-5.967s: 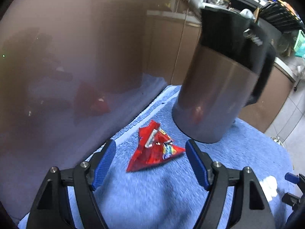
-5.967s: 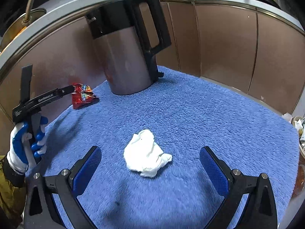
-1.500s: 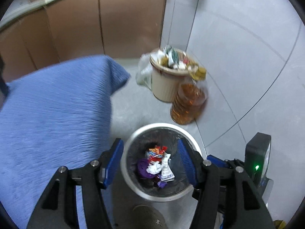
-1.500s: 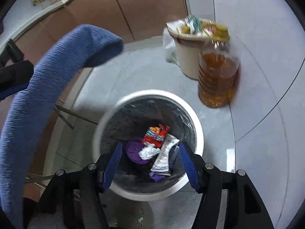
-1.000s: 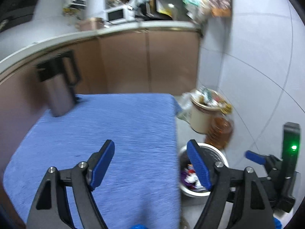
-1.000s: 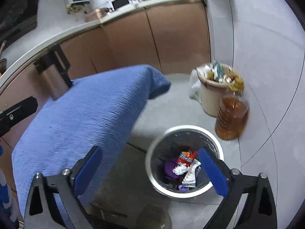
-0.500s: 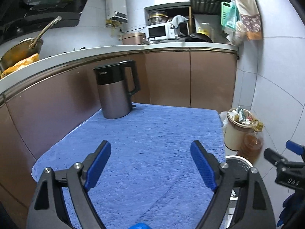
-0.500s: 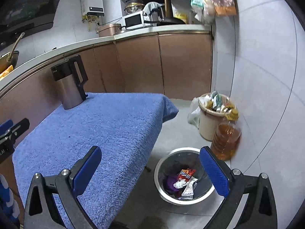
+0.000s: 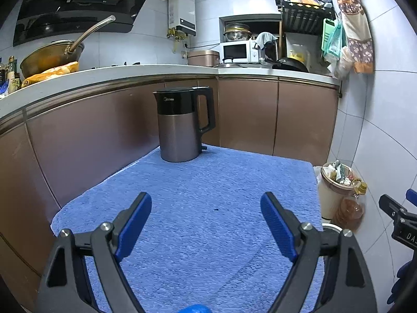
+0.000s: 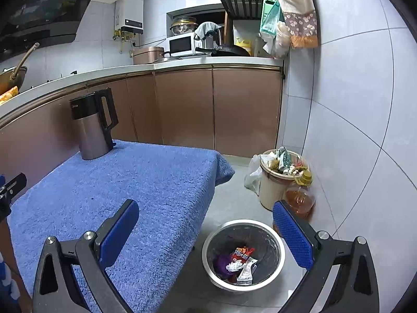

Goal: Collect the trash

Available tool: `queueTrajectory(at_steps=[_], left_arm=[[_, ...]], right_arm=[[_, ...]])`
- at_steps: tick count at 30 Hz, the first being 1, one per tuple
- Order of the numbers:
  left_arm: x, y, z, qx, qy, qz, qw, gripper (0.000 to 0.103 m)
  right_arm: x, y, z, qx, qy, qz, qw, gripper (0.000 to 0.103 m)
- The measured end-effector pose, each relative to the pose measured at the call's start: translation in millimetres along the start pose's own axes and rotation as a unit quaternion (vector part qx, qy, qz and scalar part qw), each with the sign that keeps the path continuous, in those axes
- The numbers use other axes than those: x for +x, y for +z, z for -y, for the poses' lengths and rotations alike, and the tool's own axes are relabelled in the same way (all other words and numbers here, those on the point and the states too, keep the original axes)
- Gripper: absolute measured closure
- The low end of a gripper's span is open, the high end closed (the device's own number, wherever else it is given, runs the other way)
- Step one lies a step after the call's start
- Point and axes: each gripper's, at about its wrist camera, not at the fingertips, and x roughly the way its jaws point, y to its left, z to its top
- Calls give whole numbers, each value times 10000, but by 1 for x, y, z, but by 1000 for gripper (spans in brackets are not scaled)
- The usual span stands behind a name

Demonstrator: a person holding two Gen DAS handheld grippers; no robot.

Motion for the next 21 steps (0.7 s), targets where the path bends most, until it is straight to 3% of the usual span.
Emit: queueTrajectory(at_steps=[21], left_arm=[[3,-1,-3,-12,94,85,9999,18]], right_arm=[[2,-1,3,-18,-128,85,9999,0]])
